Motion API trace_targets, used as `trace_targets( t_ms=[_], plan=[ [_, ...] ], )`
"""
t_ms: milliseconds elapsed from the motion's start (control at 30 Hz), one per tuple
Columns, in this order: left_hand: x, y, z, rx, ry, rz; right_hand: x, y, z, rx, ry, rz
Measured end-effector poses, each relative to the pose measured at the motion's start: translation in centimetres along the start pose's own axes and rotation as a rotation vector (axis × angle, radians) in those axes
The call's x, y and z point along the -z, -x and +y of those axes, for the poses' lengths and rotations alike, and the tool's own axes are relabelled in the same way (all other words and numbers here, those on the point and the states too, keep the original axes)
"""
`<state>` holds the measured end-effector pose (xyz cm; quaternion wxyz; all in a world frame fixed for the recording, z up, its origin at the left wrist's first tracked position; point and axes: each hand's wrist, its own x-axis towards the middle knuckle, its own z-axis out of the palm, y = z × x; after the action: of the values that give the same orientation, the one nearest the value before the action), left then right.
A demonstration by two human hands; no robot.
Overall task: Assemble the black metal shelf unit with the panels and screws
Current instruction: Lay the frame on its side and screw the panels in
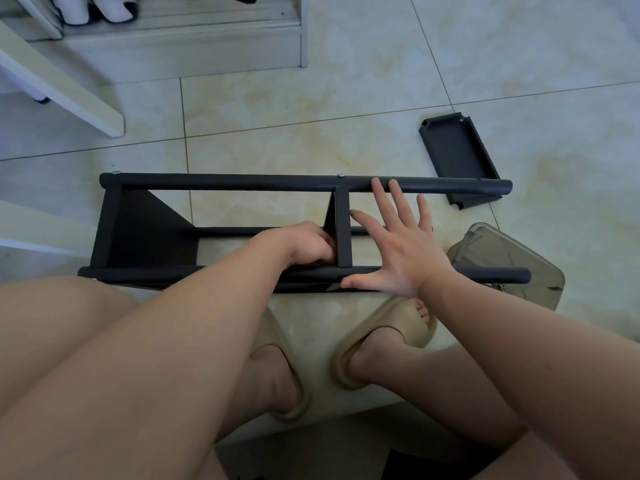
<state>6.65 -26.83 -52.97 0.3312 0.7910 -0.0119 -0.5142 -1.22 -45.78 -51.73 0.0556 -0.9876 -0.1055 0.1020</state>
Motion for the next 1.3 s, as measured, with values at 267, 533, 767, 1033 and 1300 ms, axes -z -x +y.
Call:
trace_targets(
  t_ms=[267,533,767,1033,1300],
  plan=[
    [0.23,-0.16,-0.30,0.039,0.262,-0.096,0.16,0.08,-0.06,0.005,0.005,0.005],
    [0.69,-0.21,-0.52,0.075,0.284,-0.278,0.11,0.04,-0.08,0.001,0.009,0.002],
    [0.50,-0.01,-0.19,0.097,0.281,-0.279,-0.02,-0.01,-0.04,0.004,0.021,0.007],
    [0.41,-0.03,-0.05,0.069,0.210,-0.226,-0.09,-0.02,-0.03,0.007,0.032,0.003],
    [0.59,-0.27,-0.31,0.089,0.215,-0.266,-0.23,-0.04,0.07,0.016,0.027,0.003]
  ],
)
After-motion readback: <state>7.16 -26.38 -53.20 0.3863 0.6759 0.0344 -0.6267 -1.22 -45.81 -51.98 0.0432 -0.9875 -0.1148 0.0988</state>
